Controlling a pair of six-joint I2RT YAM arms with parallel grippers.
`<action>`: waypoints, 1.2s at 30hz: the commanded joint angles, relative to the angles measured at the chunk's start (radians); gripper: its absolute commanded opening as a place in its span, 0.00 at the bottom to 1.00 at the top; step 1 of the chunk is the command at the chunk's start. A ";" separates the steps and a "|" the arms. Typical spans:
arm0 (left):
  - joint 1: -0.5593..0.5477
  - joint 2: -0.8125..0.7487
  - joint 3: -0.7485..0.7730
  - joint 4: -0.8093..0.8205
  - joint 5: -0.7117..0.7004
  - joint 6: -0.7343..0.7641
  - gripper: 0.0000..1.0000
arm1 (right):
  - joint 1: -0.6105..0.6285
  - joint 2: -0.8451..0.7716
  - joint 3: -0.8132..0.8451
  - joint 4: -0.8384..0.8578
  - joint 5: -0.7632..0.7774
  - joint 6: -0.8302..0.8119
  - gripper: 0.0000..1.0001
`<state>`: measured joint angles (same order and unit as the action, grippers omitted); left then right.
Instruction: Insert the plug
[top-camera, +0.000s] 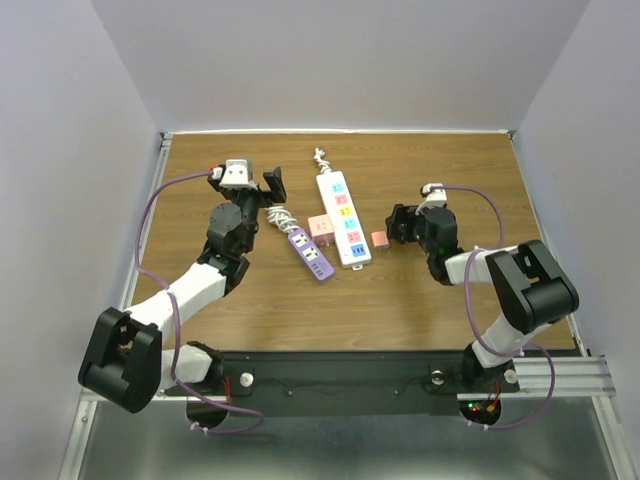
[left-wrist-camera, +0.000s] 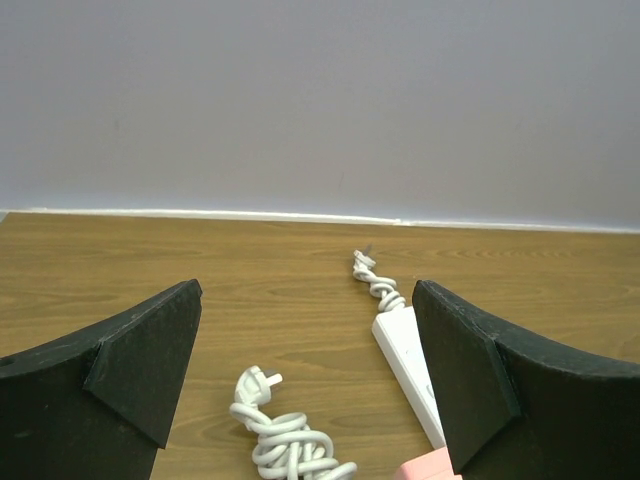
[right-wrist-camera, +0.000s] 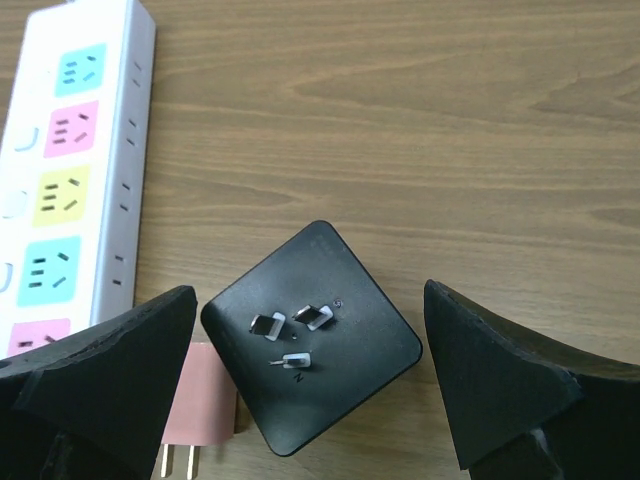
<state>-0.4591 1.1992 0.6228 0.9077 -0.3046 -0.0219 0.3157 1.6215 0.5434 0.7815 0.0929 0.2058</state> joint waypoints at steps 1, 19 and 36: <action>-0.009 -0.006 0.058 0.020 0.025 0.040 0.99 | 0.008 0.031 0.050 -0.021 -0.010 -0.003 1.00; -0.021 0.031 0.086 -0.012 0.091 0.051 0.99 | 0.043 0.005 0.027 -0.062 -0.168 -0.057 0.93; -0.056 0.039 0.046 -0.035 0.235 0.033 0.98 | 0.163 -0.052 0.021 -0.071 -0.039 -0.195 0.32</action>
<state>-0.5018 1.2442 0.6590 0.8398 -0.1543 0.0105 0.4442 1.6386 0.5629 0.6758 0.0448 0.0803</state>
